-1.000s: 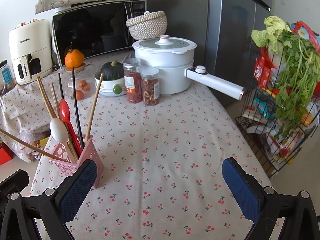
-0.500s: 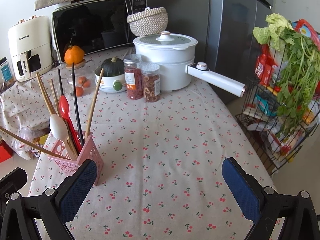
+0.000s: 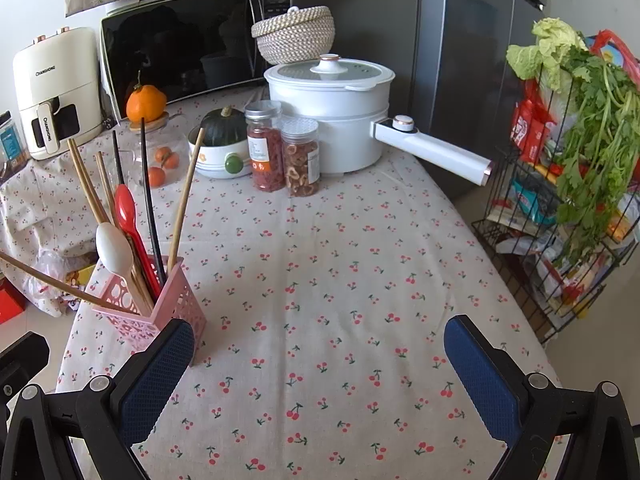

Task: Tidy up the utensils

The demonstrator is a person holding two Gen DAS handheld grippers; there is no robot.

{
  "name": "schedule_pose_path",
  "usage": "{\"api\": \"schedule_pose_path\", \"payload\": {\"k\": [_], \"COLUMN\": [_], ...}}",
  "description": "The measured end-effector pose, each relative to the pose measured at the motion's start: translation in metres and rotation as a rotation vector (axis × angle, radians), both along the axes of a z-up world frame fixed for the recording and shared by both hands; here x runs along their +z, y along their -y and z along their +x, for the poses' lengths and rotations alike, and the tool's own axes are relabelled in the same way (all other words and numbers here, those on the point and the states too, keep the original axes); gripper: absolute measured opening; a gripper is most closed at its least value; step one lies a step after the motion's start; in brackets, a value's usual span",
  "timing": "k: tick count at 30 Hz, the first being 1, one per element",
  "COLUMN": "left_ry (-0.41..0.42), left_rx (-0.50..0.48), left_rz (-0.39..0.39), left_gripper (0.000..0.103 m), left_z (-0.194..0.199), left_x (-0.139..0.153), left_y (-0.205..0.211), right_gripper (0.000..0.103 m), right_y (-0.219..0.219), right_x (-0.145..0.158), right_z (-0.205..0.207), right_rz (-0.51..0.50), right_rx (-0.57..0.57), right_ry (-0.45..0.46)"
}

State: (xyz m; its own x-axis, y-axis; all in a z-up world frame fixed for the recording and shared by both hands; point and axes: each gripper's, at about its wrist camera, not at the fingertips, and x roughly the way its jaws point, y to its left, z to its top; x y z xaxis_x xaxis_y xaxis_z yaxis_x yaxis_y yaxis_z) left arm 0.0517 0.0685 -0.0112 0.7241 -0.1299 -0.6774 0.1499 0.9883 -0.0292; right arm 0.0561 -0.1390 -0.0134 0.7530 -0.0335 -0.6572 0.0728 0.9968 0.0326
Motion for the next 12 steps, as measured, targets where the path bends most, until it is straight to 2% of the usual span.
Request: {"api": "schedule_pose_path", "payload": {"k": [12], "left_ry": [-0.006], "left_rx": [-0.006], "left_rz": [0.001], "left_gripper": [0.100], "left_z": [-0.0003], "left_x": [-0.0020], "left_y": [0.0007], "right_gripper": [0.103], "right_y": [-0.0005], "right_x": [-0.0029], "right_z": [0.0015], "right_rz": [0.009], "right_rx": [0.003], "right_ry": [-0.024]}}
